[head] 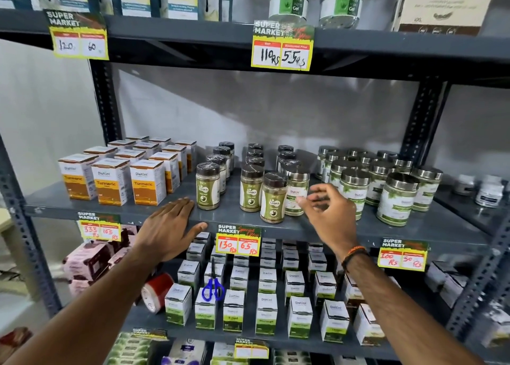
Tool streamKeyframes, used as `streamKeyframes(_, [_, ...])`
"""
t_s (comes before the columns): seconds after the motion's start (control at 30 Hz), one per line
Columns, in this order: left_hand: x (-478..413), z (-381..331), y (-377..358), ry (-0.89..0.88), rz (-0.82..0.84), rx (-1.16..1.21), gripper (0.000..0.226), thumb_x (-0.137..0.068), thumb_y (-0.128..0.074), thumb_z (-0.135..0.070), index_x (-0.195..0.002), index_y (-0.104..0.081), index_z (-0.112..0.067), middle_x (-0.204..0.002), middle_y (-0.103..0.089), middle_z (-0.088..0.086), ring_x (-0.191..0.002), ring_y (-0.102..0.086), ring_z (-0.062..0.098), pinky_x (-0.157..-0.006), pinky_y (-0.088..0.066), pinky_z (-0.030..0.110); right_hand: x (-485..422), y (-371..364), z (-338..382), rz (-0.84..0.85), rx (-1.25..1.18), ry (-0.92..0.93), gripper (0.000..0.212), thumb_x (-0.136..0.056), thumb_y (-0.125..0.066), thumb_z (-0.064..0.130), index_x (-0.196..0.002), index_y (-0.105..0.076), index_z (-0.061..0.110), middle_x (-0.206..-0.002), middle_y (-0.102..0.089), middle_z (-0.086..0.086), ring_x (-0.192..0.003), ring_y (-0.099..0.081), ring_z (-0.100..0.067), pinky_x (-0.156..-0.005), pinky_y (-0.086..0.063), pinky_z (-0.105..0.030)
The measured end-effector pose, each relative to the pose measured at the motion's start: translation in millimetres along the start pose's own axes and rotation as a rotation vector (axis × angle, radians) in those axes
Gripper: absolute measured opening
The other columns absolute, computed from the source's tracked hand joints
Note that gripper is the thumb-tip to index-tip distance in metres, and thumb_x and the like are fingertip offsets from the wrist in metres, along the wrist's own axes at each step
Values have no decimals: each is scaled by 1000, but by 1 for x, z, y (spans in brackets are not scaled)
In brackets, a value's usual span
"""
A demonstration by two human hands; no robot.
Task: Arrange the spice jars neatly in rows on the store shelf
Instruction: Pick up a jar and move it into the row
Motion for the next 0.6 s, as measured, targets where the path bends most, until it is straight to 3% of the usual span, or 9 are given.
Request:
streamKeyframes(0.07, [0,0,0,-2,4,-5,102,-90,-4,-84,-158,-31,-13,-164,-35,11,-149,-35,26,-122,-25,43,0,-5,-5,28,29,7,38,-82,-83,43,-108,-69,20,-92,-71,10,-83,-69,2,-65,-54,-11])
streamKeyframes(0.13, [0,0,-1,-2,7,-7,102,-90,-4,-84,-159,-29,-13,-164,-34,11,-149,-34,26,-122,-24,42,-4,-7,-8,17,29,16,43,-81,-84,37,-115,-66,18,-103,-70,6,-89,-69,-4,-72,-58,-16])
streamKeyframes(0.23, [0,0,0,-3,10,2,102,-90,-4,-84,-159,-29,-13,-164,-34,11,-149,-34,26,-122,-24,43,-17,-11,-12,101,85,0,73,-78,-88,34,-140,-52,20,-129,-61,3,-102,-63,-8,-89,-56,-27])
streamKeyframes(0.3, [0,0,0,-3,10,1,101,-90,-4,-83,-159,-29,-13,-164,-34,11,-150,-33,26,-122,-25,43,-23,-18,-17,220,99,-46,96,-74,-91,36,-152,-37,23,-134,-61,2,-101,-63,-3,-93,-55,-29])
streamKeyframes(0.37, [1,0,0,-4,0,6,100,-92,-7,-83,-158,-31,-12,-163,-36,12,-149,-35,27,-122,-26,44,-26,-25,-24,304,106,-74,108,-71,-93,36,-157,-29,22,-137,-63,0,-102,-65,-5,-89,-55,-21])
streamKeyframes(0.47, [2,0,0,-9,-16,17,97,-93,-11,-81,-157,-34,-11,-161,-39,13,-147,-38,29,-120,-28,44,-29,-31,-31,311,128,-80,98,-72,-92,31,-152,-36,17,-136,-65,-3,-99,-62,-3,-70,-45,0])
streamKeyframes(0.6, [2,1,0,-8,-6,22,97,-93,-11,-82,-158,-33,-12,-163,-37,12,-148,-36,28,-121,-26,44,-31,-33,-33,283,136,-91,87,-75,-91,31,-146,-44,14,-130,-69,-2,-99,-66,-4,-82,-49,-12])
Point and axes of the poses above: each hand's wrist, its own x-axis away from the middle knuckle, its own y-axis out of the back of the hand, z = x × y, the point moved 4 cm from there along -x, towards the middle knuckle
